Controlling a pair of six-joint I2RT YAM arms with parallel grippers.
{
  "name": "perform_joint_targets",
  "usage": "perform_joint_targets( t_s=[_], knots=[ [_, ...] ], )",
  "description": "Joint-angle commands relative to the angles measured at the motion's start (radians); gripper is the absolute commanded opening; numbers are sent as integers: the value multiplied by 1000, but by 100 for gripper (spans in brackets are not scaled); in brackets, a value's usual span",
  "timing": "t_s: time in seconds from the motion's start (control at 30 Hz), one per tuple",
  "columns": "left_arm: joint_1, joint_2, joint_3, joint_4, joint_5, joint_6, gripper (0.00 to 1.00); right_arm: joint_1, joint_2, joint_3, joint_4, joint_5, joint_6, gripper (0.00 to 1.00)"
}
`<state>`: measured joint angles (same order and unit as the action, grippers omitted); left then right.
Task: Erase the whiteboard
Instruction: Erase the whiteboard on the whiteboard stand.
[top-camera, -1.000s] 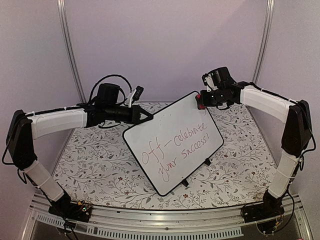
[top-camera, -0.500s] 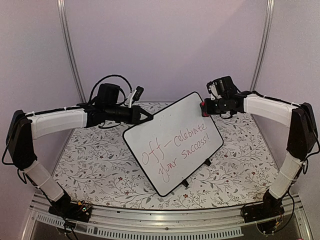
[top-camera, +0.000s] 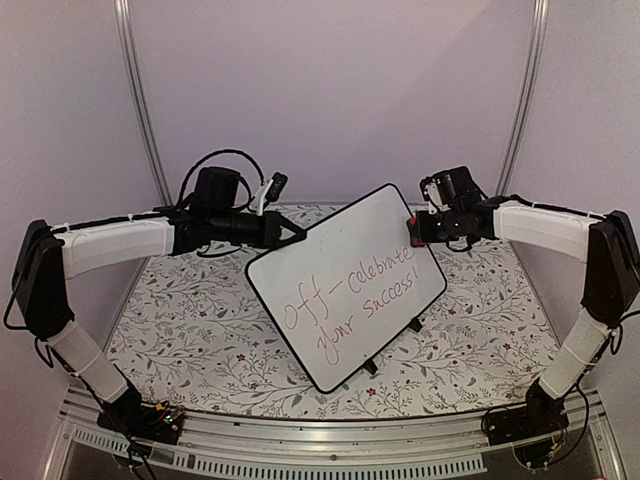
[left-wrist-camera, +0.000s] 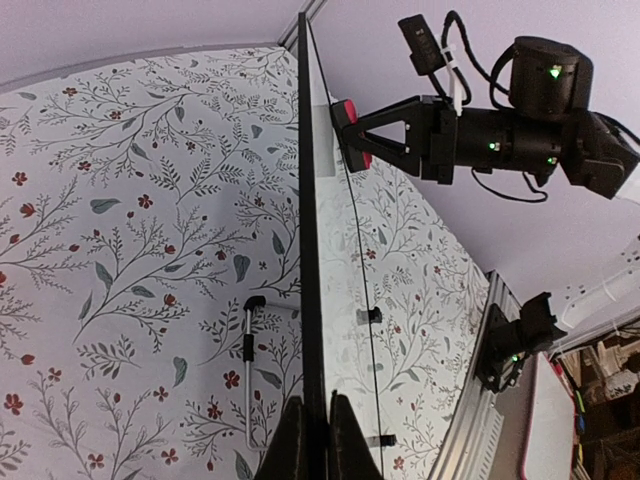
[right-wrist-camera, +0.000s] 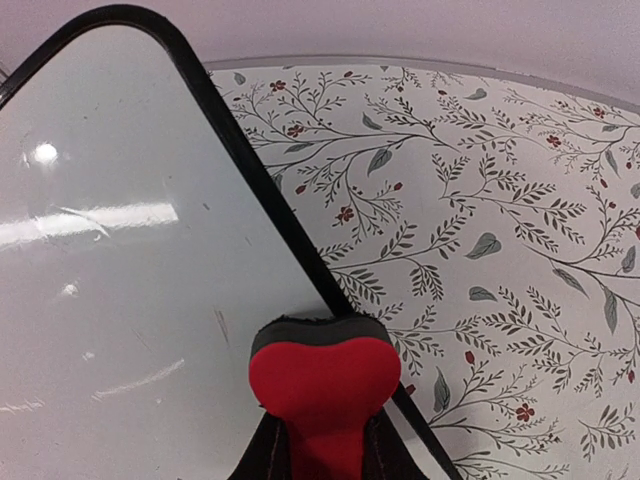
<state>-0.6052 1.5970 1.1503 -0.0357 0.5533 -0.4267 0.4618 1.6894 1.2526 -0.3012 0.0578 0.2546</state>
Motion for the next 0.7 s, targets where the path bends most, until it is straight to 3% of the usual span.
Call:
perform_joint_targets(
  t_s=[0.0,0.43,0.67],
  knots=[
    [-67,-31,-12,48,134,136,0,-5,4,-55,-48,-22,-6,16],
    [-67,-22,-10,48,135,135,0,-4,-61,-182,21,-109,-39,16],
    [-70,-16,-11,48,135,134,0,-5,-55,-132,30,-149,-52,16]
  ],
)
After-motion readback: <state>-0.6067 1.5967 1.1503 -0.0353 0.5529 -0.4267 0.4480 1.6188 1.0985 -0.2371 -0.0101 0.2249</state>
